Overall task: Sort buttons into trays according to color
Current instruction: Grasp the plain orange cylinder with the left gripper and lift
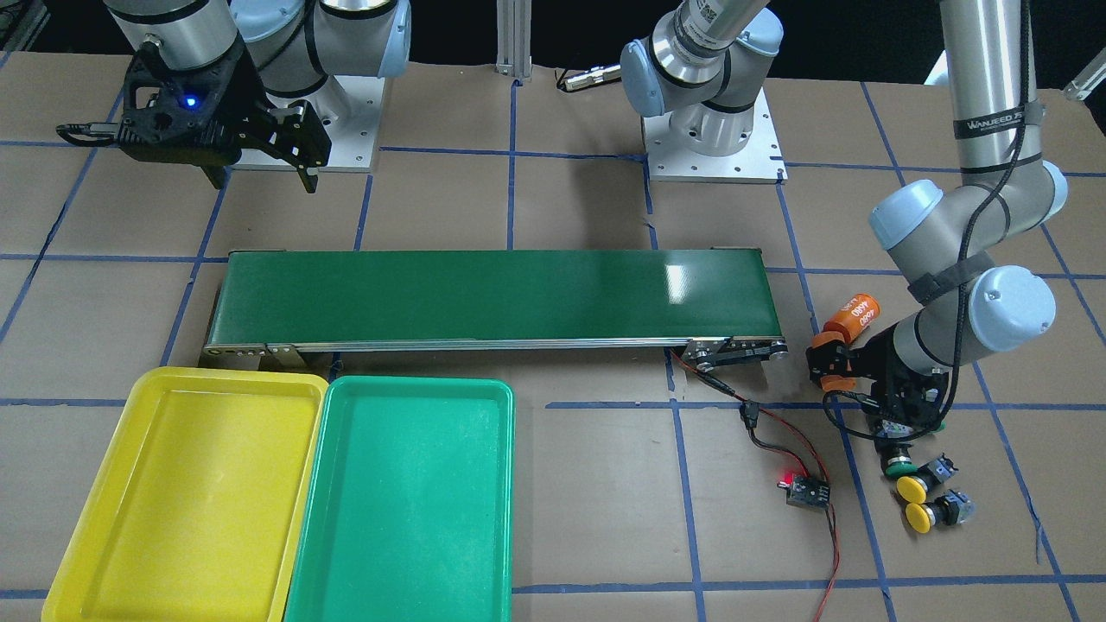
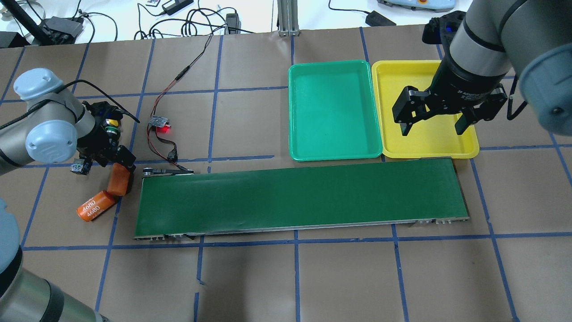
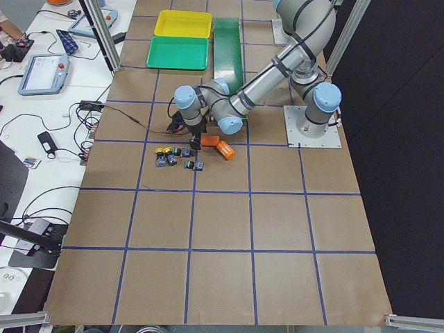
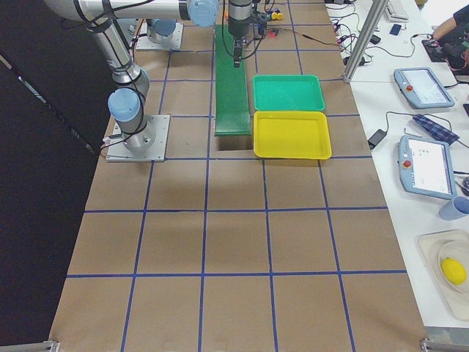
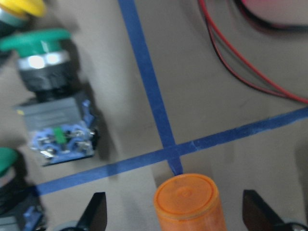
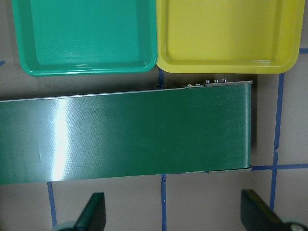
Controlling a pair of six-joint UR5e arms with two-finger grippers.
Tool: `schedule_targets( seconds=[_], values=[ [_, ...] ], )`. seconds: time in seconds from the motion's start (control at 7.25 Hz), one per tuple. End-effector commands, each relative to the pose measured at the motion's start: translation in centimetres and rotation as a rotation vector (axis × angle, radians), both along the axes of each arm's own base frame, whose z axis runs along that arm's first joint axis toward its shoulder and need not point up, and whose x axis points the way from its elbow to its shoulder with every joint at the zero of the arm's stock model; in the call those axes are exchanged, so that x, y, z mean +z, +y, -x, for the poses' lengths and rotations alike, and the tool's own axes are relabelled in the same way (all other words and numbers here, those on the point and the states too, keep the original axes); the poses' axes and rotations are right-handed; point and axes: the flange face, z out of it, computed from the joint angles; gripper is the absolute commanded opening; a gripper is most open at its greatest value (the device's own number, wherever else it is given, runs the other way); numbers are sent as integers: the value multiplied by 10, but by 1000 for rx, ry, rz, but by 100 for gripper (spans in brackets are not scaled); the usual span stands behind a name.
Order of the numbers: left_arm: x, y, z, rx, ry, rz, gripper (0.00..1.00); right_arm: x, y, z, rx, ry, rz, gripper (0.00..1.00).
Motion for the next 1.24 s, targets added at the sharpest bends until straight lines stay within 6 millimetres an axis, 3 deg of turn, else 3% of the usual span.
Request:
schedule_targets(
  seconds=[0.0, 0.14, 0.28, 0.41, 0.55, 0.69, 0.83, 0.97, 1.1],
  values=[
    [-11, 7, -6, 13, 8, -23, 80, 0, 0, 0, 0, 2, -1, 100],
    [-10, 11, -11, 34, 15, -45, 28, 1, 1, 0, 0, 2, 0, 100],
    [4, 14, -7, 33, 19, -54, 4, 0, 0, 0, 1, 5, 0, 100],
    [18, 18, -2, 35, 52, -79, 0, -1, -1, 2, 12, 1, -3, 100],
    [56, 14, 3, 34, 56, -52, 0, -1, 0, 2, 12, 3, -1, 100],
    [112, 8, 10, 34, 86, -36, 0, -1, 0, 2, 6, 3, -1, 100],
    [149, 8, 46, -55, 73, -27, 0, 0, 0, 2, 4, 3, 0, 100],
    [163, 16, 112, -252, 15, -31, 0, -1, 0, 2, 1, 4, -1, 100],
    [163, 31, 168, -435, 10, -37, 0, 0, 0, 2, 0, 3, 0, 100]
  ],
)
